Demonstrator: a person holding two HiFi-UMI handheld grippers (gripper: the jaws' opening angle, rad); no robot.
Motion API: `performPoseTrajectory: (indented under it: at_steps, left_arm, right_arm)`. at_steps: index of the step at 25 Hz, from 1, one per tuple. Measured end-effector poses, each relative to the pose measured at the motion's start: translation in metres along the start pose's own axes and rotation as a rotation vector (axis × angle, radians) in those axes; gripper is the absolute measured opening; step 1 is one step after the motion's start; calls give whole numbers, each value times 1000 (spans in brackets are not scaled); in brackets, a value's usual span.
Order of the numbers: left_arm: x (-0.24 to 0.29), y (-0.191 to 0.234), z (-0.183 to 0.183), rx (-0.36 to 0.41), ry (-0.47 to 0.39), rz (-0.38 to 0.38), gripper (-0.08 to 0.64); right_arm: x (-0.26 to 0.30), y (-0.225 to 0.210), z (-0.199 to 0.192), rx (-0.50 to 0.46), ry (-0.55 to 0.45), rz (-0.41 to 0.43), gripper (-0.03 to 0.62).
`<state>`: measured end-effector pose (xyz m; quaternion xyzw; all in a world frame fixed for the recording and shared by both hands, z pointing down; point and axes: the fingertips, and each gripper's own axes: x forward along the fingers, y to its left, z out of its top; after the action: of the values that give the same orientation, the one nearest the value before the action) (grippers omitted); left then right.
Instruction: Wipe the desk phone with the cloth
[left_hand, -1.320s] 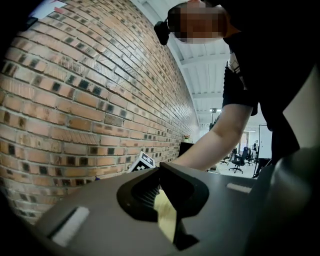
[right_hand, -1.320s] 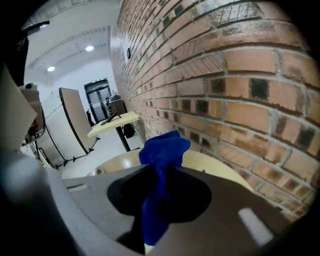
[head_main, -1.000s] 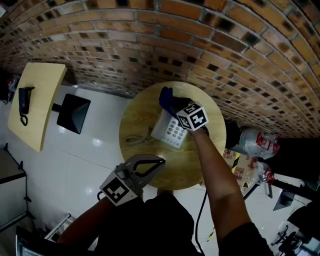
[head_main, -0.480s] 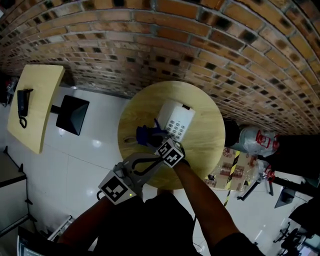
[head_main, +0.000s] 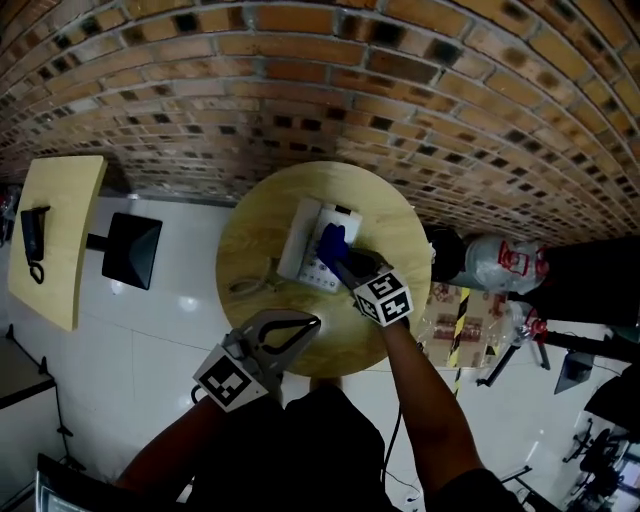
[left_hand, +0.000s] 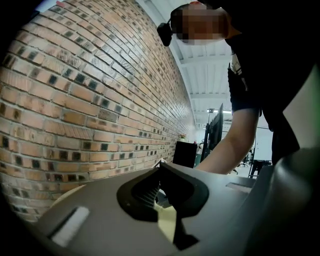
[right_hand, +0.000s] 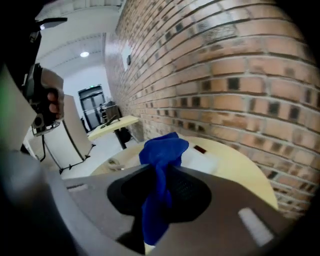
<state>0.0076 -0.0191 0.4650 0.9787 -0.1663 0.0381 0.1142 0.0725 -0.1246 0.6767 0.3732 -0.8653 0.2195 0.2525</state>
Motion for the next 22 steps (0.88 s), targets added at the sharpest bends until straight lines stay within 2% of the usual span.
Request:
performPoseTrajectory:
  at_steps: [3, 5, 9, 13, 16, 18, 22]
  left_arm:
    - [11, -11, -2, -4, 4, -30, 0]
    - [17, -17, -5, -10, 16, -43, 0]
    - [26, -26, -7, 57, 16, -81, 0]
    - [31, -28, -14, -12, 38, -60, 0]
    - [34, -31, -13, 50, 37, -78, 0]
    - [35, -33, -12, 54, 36, -80, 0]
    - [28, -36, -10, 39, 29, -64, 0]
  right_arm:
    - [-37, -62, -40, 125, 30, -138, 83]
    - [-54, -90, -76, 167, 94, -204, 83]
    - [-63, -116, -131, 213, 215, -253, 83]
    - [-56, -124, -135, 227, 207, -255, 88]
    - [-52, -129, -127, 229, 188, -250, 126]
    - [-52, -134, -127, 241, 194, -250, 202]
    - [-54, -137, -129, 242, 221, -243, 236]
